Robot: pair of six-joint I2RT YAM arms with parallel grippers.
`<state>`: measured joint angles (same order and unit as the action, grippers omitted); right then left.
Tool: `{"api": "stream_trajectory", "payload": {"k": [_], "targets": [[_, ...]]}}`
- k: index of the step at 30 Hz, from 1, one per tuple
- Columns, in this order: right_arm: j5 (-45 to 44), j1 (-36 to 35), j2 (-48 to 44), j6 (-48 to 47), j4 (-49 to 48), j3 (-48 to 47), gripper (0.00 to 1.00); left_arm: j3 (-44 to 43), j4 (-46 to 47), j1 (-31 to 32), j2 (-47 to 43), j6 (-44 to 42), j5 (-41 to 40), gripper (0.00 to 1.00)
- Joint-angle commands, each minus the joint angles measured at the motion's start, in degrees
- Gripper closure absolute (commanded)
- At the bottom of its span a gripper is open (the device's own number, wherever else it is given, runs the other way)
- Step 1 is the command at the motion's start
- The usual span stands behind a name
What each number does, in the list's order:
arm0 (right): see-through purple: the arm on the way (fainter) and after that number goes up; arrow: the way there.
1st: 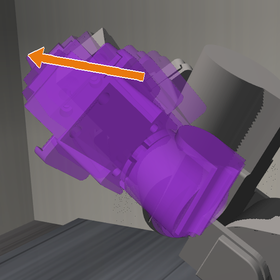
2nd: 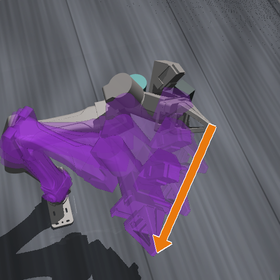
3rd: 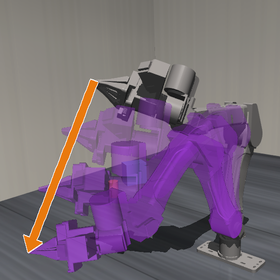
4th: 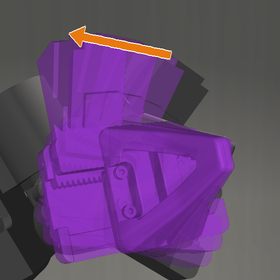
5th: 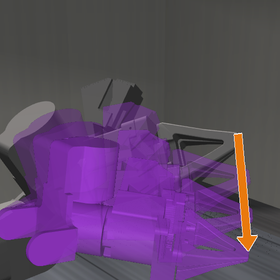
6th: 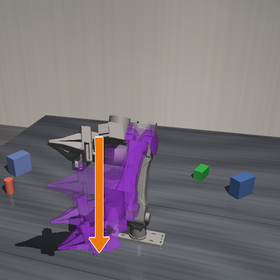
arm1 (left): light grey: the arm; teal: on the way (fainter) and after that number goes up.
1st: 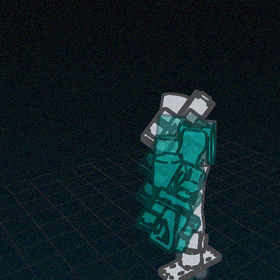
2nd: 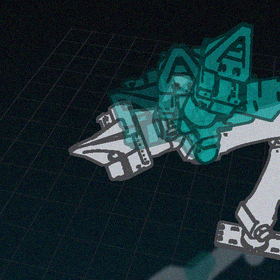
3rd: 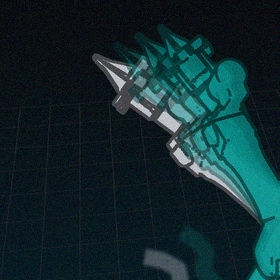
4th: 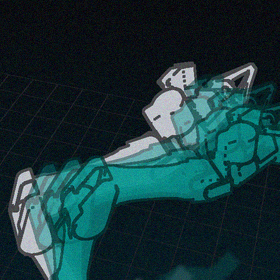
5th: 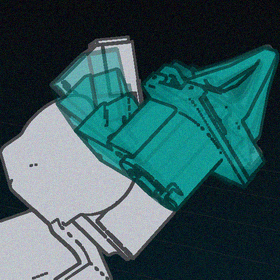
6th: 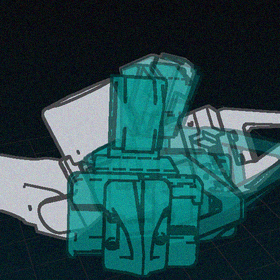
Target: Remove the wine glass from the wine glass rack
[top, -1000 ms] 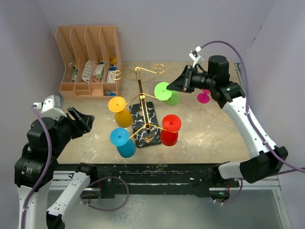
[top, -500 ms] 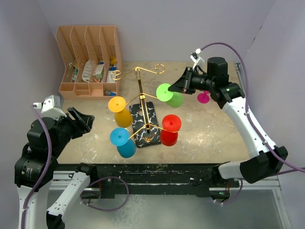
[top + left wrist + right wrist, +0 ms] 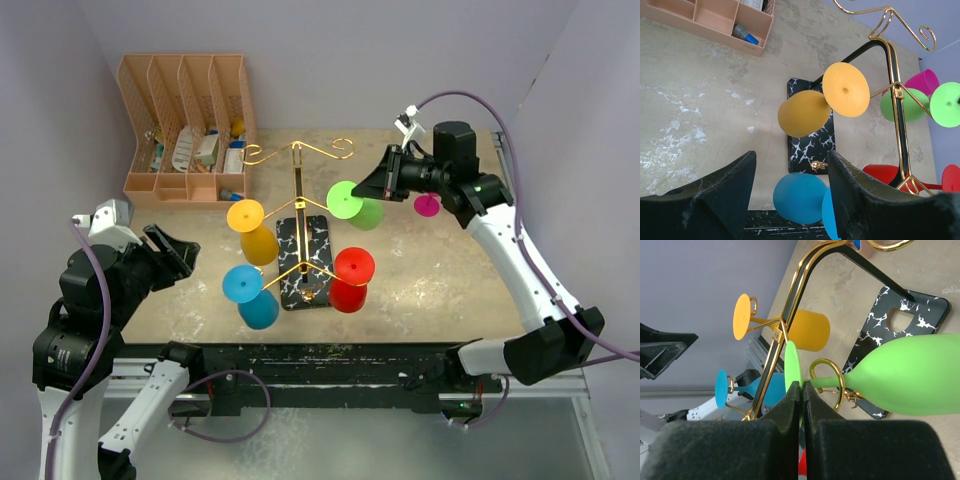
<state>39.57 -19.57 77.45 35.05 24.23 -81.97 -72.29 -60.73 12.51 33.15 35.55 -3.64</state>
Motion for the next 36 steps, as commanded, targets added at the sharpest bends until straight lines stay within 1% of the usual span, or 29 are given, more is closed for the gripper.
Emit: {"api": "stream_trajectory", "payload": {"k": [1,6,9,17,22,25,30,33,36], "targets": [[-0.6,-0.6,-2.7,-1.6,2.4,0.2,1.0,-0.3,2.6,0.1,0.5,0.7,0.4,0.38],[-0.9,-0.5,-3.1,-2.3,5.1,-0.2,1.0,-0.3,2.5,0.0,0.6,0.7,0.4,0.38],[-2.6,-0.5,-3.7,-0.9,3.9,0.2,1.0,-0.2,2.7,0.0,0.8,0.7,0.6,0.38],[-3.0,-0.4,-4.8,-0.7,4.5,0.3,1.0,-0.5,2.8,0.1,1.0,0.5,0.6,0.38],[-1.6,1.0,-5.9,1.0,3.3,2.5,1.0,-0.5,2.8,0.0,1.0,0.7,0.9,0.38],[-0.7,2.4,-7.4,3.4,-0.1,5.6,1.0,-0.7,2.8,0.0,1.0,0.8,1.0,0.38],[4.5,3.2,-8.9,9.1,-8.7,10.5,1.0,-1.1,2.6,0.1,0.9,0.8,1.0,0.38],[7.1,3.1,-8.3,9.9,-10.9,11.1,1.0,-1.0,2.5,0.1,0.9,0.9,1.0,0.38],[7.1,3.1,-7.5,10.1,-12.6,10.1,1.0,-0.8,2.7,0.1,0.9,1.0,1.1,0.38]]}}
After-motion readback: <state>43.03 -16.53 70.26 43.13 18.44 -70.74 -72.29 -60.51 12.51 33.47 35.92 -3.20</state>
